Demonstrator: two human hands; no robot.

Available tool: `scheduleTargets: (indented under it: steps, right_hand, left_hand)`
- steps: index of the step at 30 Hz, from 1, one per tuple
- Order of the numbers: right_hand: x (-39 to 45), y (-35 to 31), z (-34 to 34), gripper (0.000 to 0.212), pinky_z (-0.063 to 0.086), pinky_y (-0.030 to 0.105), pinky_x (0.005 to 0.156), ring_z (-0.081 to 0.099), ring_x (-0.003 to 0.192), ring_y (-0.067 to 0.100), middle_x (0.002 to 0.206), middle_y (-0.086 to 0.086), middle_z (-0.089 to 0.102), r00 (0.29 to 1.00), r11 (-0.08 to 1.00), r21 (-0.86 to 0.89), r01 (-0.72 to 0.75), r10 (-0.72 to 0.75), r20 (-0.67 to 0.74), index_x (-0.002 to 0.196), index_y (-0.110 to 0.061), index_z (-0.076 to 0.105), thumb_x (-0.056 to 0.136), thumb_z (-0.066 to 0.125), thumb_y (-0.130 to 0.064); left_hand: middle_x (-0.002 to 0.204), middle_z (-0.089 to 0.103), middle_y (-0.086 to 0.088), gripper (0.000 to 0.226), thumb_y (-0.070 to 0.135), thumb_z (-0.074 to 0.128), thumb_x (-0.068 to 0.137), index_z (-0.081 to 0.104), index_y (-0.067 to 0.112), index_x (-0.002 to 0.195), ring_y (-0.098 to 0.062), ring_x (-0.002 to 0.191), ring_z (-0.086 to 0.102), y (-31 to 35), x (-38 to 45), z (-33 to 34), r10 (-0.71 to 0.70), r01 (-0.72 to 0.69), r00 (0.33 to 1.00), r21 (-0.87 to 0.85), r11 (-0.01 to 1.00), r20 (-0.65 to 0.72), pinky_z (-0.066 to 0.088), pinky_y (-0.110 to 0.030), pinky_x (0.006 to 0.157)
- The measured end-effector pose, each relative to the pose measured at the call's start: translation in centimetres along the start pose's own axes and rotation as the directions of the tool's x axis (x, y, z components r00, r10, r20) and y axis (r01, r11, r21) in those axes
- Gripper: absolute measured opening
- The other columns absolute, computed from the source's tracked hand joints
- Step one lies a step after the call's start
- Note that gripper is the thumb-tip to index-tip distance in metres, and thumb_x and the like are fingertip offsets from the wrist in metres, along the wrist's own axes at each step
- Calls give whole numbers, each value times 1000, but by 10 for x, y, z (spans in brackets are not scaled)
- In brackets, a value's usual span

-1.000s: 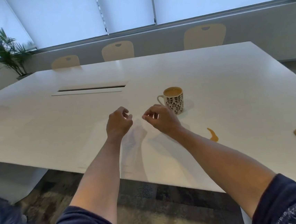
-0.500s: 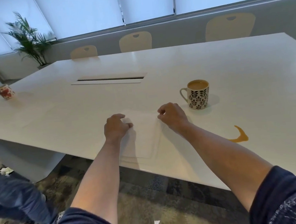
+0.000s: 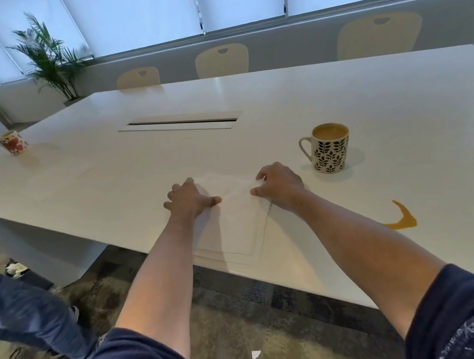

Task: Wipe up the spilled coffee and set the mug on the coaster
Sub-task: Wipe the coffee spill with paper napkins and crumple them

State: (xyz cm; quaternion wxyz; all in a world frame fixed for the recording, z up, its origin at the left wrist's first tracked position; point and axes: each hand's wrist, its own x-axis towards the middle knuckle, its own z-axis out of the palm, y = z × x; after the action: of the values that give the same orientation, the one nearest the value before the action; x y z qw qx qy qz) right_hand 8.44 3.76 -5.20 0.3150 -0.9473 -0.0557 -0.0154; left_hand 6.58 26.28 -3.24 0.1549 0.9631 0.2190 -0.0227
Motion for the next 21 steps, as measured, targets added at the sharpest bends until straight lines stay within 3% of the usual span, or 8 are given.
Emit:
scheduleTargets:
  steps: [5,10,13,17,21]
  right_hand:
    - [2,-2,-1,34,53,42,91,63,99,17,109,-7,67,1000,997,68,-28,29,-10,102,-27,71,73,83,-40]
    - [4,-2,-1,7,57,38,81,68,86,13,86,-14,71,997,997,79,-13,19,-78,82,-27,75,77,80,-26]
    - [4,-1,1,5,54,32,75,65,87,11,93,-12,68,993,993,119,7,7,-120,79,-27,75,78,80,-27]
    - [2,-1,3,13,41,24,65,56,79,4,95,-12,61,986,965,250,81,-42,-159,71,-28,70,77,81,-26]
    - [-2,-7,1,10,55,31,71,64,72,8,82,-9,71,987,878,463,120,-54,-153,78,-19,71,82,80,-20]
  left_hand:
    - [142,46,-16,103,71,82,65,41,18,143,-39,135,42,-1,2,-4,-21,21,1000,26,999,-7,34,-49,106]
    - [145,43,-16,106,76,78,67,39,17,146,-39,136,40,-3,1,-3,-12,13,1000,57,998,-14,33,-49,106]
    - [145,42,-16,107,78,75,68,38,18,149,-40,136,39,-4,-1,-3,9,-7,1000,92,996,-23,32,-50,107]
    - [145,40,-14,102,77,73,71,38,22,151,-38,132,40,-3,-4,-6,97,-84,993,183,979,-64,34,-47,103]
    - [160,29,-1,96,62,77,78,31,33,157,-32,141,32,4,-8,-10,260,-242,963,210,947,-65,28,-44,105]
